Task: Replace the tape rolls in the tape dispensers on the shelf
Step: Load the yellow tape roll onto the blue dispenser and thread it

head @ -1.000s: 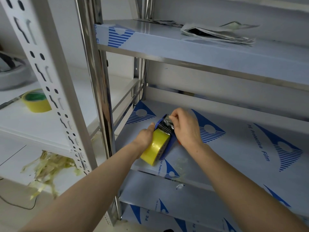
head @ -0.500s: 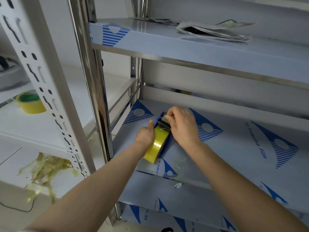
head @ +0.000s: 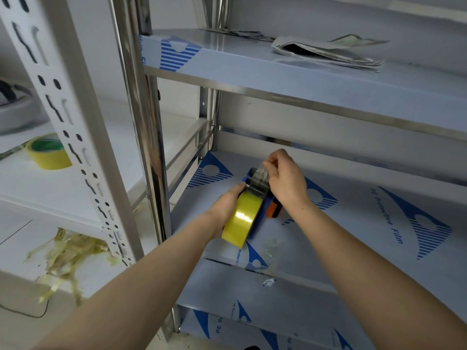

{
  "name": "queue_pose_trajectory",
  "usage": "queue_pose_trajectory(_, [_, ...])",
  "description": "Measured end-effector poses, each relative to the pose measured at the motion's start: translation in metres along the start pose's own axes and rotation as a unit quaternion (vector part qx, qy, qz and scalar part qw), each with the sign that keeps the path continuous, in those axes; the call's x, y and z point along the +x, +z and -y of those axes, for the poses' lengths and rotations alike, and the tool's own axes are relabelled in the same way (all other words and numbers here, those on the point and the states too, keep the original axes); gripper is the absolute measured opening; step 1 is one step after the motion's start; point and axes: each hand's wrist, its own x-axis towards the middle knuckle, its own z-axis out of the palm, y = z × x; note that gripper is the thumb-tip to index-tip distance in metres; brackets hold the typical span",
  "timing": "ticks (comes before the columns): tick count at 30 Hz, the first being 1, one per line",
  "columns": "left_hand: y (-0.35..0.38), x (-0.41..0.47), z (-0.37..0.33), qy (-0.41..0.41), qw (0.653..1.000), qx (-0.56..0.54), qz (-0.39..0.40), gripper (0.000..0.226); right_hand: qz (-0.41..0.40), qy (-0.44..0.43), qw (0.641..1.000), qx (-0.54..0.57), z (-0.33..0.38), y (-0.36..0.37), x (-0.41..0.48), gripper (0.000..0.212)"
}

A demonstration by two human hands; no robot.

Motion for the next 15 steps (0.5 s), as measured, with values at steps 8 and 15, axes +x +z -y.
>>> queue_pose_trajectory(8, [-0.006, -0.002, -0.003, -0.016, 0.998, -0.063, -0.006, 0.048, -0.013, -0.102, 0.992, -0.079, 0.019, 0.010, -0.013, 0.018])
queue_pose_trajectory(15, [0.001, -0.006, 0.001, -0.033, 0.999, -0.010, -0.008, 0.049, -0.055, -0.038, 0.997, 0.041, 0.004, 0.021, -0.006, 0.014])
